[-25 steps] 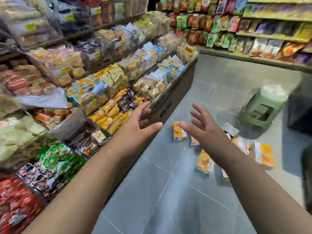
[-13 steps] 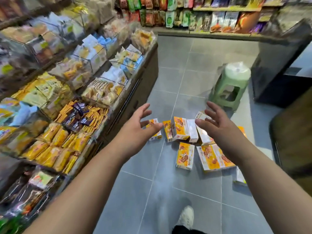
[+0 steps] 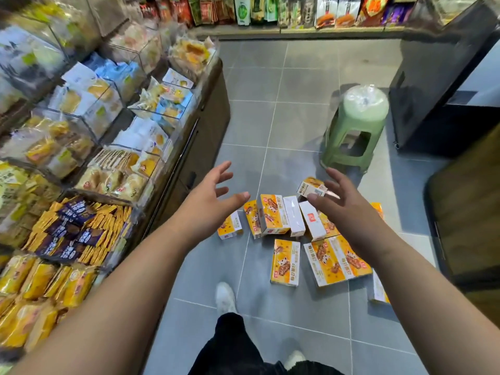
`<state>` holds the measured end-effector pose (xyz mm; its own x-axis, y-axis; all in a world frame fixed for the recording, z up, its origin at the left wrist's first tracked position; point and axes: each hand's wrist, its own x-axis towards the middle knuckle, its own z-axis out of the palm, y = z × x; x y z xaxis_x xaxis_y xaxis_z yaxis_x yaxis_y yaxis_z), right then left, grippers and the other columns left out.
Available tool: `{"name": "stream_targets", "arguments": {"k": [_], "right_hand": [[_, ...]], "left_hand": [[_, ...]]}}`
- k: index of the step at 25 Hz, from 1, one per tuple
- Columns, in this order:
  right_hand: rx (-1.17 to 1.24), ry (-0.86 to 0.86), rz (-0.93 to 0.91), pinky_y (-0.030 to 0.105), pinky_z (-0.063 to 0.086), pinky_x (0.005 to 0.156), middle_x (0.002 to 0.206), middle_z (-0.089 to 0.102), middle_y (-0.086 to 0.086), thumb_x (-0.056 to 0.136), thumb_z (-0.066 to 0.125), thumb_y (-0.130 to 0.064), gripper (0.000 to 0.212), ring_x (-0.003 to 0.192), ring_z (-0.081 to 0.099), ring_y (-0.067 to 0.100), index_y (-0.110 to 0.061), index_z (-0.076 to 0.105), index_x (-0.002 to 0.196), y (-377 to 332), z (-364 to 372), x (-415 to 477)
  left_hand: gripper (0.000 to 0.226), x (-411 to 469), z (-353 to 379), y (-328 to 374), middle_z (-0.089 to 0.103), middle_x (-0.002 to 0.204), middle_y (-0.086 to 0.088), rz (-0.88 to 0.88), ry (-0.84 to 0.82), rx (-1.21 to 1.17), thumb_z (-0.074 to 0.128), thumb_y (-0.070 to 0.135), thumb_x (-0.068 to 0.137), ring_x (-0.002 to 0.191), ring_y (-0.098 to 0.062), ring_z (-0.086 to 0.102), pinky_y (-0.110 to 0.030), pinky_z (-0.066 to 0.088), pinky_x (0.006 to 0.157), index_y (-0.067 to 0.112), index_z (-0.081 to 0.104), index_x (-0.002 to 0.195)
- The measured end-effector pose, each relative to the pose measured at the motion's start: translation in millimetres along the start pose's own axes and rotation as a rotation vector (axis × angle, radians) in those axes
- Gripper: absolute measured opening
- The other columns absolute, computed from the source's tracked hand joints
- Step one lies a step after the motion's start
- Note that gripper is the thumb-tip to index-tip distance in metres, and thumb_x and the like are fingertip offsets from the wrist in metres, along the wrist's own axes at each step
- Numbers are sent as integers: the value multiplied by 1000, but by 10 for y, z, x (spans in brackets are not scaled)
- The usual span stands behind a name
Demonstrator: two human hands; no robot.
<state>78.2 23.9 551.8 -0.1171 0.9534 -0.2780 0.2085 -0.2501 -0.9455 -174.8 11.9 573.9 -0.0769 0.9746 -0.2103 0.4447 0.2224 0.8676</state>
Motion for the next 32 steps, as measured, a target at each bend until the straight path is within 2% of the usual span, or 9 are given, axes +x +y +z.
{"name": "stream_targets", "arguments": {"k": [7,11,14,17,20,23,26,29,32], "right_hand": [[43,123,141,33,35,97,134,41,-21,84,68,-41,69,128,39,8,-50,29,141,218,145,1056],[107,245,237,31,36,95,143,37,-15,84,70,-38,72,124,40,8,-47,30,142,257,429,1777],[170,345,300,32,39,96,149,37,-8,83,71,-36,73,129,41,11,-44,31,144,338,635,2250],[206,413,369,35,40,102,142,39,-12,83,71,-38,75,128,42,10,-44,29,144,587,835,2677],[240,447,478,40,39,105,146,38,-9,84,71,-36,74,128,44,15,-41,29,145,1041,940,2986],[263,459,581,34,38,93,147,38,-1,86,70,-34,71,112,48,12,-37,31,145,1566,1027,3296],[270,427,659,28,35,87,122,51,-5,87,69,-31,70,103,45,10,-29,32,147,2284,1194,3691],[240,385,680,27,35,84,97,46,-20,88,69,-29,67,92,48,9,-27,33,145,3016,1366,4037],[177,368,682,30,39,89,115,43,-11,85,72,-31,72,105,49,13,-30,32,146,3871,1547,4363]], "left_hand": [[72,1584,61,-157,46,142,15,44,-203,52,71,31,86,127,-10,47,-42,44,106,40,31,145],[69,2611,-20,-211,48,139,14,86,-348,63,70,25,87,125,-9,49,-31,44,102,36,33,144],[68,3280,-73,-300,50,136,13,94,-446,93,70,24,87,121,-7,51,-15,43,88,34,34,144],[66,3891,-7,-550,52,135,11,60,-505,111,70,26,87,119,-7,54,-16,44,87,35,37,143],[65,4332,237,-908,53,134,10,7,-539,121,70,28,86,119,-8,55,-25,45,95,34,38,142],[62,4668,592,-1353,53,133,10,-31,-561,133,70,30,87,120,-8,54,-31,47,100,33,39,141],[59,4991,1019,-2022,53,133,10,-78,-547,155,69,32,88,120,-10,53,-37,47,103,34,42,140],[57,5240,1415,-2745,54,132,10,-102,-523,181,70,33,87,119,-10,54,-39,47,103,34,44,138],[58,5461,1811,-3519,54,131,10,-101,-514,222,71,32,86,119,-11,53,-38,47,101,32,45,138]]}}
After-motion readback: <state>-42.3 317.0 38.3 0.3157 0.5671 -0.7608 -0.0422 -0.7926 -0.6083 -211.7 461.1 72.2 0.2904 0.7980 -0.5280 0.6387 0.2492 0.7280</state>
